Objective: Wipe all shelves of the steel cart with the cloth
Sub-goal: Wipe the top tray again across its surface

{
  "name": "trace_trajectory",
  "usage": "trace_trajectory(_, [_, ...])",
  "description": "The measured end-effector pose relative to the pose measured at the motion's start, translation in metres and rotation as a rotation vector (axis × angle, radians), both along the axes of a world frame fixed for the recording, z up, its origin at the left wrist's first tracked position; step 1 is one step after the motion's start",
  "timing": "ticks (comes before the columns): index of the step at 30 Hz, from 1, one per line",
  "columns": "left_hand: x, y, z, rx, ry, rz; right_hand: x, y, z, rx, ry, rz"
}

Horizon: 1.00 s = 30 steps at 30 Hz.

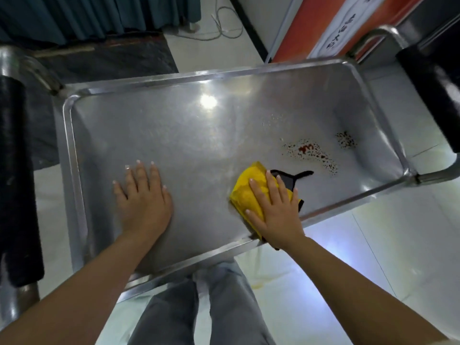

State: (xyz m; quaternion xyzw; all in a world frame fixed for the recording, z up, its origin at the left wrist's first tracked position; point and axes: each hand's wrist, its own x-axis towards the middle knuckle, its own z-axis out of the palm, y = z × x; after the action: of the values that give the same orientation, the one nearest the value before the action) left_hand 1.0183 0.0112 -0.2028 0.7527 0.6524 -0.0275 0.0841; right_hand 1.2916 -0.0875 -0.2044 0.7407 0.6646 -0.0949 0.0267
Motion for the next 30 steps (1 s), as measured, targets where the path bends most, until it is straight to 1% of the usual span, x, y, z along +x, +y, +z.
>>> trace_trajectory(3, [0.018, 0.004, 0.003, -0.041, -0.042, -0.134, 0.026, -0.016, 0.003, -0.019, 0.028, 0.117])
trace_trajectory(6, [0.053, 0.01, -0.001, -0.082, -0.068, -0.078, 0.036, -0.004, 0.001, -0.012, 0.029, 0.174])
trace_trajectory(9, [0.088, 0.025, -0.006, -0.032, -0.132, -0.073, 0.045, 0.02, -0.003, 0.037, 0.021, 0.222])
trace_trajectory(12, [0.119, 0.038, -0.007, 0.001, -0.185, -0.002, 0.054, 0.047, -0.009, 0.122, 0.021, 0.155])
trace_trajectory(15, [0.141, 0.04, -0.014, 0.008, -0.127, 0.033, 0.059, 0.073, -0.014, 0.163, 0.01, 0.06])
trace_trajectory(19, [0.142, 0.039, -0.025, 0.073, -0.069, 0.036, 0.067, 0.116, -0.017, 0.152, 0.03, 0.106])
trace_trajectory(21, [0.141, 0.041, -0.028, 0.096, -0.065, 0.034, 0.074, 0.149, -0.017, 0.144, 0.045, 0.165])
trace_trajectory(23, [0.142, 0.042, -0.03, 0.106, -0.07, 0.04, 0.079, 0.189, -0.016, 0.129, 0.049, 0.18])
trace_trajectory(27, [0.143, 0.041, -0.031, 0.13, -0.07, 0.048, 0.078, 0.262, -0.015, 0.101, 0.078, 0.051])
trace_trajectory(30, [0.144, 0.044, -0.031, 0.125, -0.055, 0.048, 0.08, 0.298, -0.014, 0.081, 0.095, -0.013])
